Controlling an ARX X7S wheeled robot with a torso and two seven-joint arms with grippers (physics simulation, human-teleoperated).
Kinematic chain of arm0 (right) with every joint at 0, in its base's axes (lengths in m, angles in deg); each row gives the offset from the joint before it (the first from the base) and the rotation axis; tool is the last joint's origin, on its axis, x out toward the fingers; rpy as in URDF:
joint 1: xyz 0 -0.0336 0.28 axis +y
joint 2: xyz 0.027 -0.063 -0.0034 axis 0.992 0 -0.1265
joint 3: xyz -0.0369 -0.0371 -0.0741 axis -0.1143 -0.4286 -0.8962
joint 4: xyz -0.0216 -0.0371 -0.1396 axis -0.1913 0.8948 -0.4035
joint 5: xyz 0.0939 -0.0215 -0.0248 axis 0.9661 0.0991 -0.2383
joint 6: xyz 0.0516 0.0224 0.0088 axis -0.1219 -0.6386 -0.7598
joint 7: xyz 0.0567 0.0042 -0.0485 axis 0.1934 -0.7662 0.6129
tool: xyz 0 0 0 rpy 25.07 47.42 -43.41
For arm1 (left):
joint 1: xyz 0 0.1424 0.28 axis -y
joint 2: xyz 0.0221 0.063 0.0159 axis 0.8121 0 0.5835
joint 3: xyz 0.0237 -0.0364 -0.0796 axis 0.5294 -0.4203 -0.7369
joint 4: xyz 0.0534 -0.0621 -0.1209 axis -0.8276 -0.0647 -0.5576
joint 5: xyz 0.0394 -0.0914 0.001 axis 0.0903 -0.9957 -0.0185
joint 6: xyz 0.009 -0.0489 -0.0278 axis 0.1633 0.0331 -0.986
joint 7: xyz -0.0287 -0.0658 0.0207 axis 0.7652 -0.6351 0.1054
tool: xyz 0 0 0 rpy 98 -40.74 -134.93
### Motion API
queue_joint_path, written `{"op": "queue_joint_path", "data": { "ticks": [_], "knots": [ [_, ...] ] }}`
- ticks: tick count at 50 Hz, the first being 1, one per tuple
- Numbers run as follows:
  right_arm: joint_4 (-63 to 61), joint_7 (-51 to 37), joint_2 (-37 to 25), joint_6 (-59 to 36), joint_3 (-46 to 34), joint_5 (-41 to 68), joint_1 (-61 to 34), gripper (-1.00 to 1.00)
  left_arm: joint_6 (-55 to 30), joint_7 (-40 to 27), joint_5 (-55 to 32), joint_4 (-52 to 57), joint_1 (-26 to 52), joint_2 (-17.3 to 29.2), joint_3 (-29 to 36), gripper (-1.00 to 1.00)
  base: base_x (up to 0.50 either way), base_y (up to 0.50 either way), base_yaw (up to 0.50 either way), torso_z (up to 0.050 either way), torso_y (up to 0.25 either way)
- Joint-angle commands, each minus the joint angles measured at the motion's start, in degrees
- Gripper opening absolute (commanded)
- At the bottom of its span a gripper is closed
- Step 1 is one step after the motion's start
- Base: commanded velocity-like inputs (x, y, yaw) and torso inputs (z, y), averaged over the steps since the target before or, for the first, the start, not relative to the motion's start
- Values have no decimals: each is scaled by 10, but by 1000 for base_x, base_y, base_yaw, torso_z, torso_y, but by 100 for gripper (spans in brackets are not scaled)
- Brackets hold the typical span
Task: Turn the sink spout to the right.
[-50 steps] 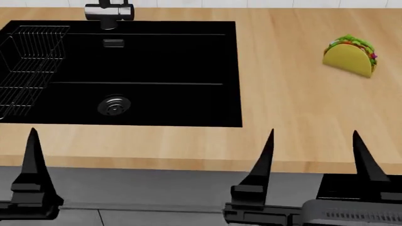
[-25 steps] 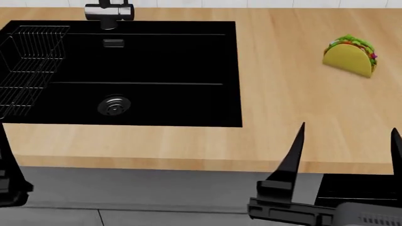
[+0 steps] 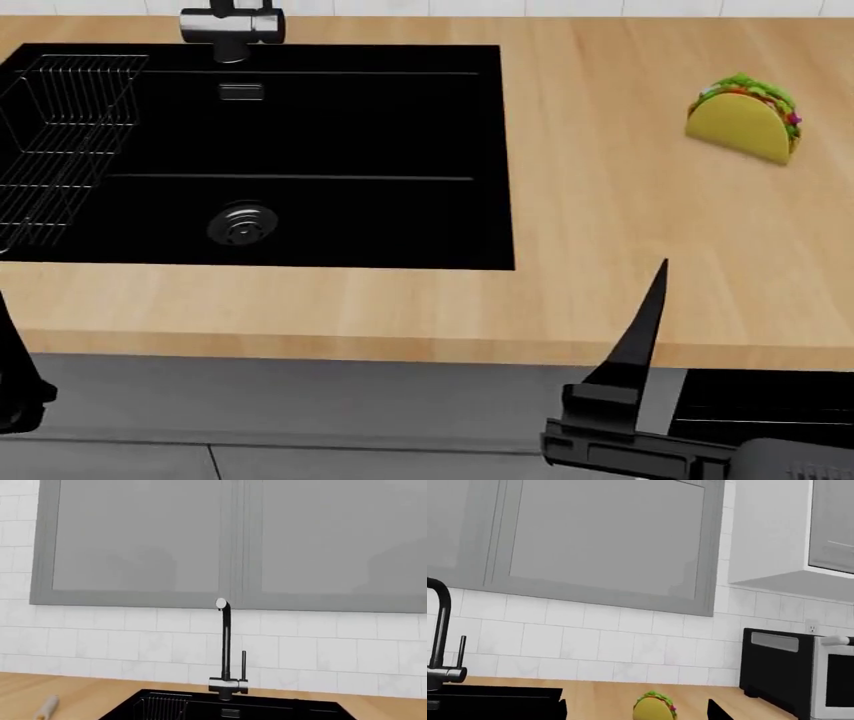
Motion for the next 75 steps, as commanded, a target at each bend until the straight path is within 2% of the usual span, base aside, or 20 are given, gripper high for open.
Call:
{"op": "queue_joint_path", "data": {
  "ticks": [1, 46, 75],
  "knots": [
    [-8, 2, -2, 25, 13, 11, 12, 100, 9, 0, -9, 0, -3, 2, -1, 100, 0, 0, 0, 0, 0],
    [-5, -12, -19, 33, 5, 29, 14, 100, 4, -14, -18, 0, 6, 17, 15, 100, 24, 339, 0, 0, 0],
    [-3, -25, -27, 32, 4, 42, 13, 100, 14, -18, -18, -3, 2, 27, 25, 100, 251, 176, 0, 0, 0]
  ]
}}
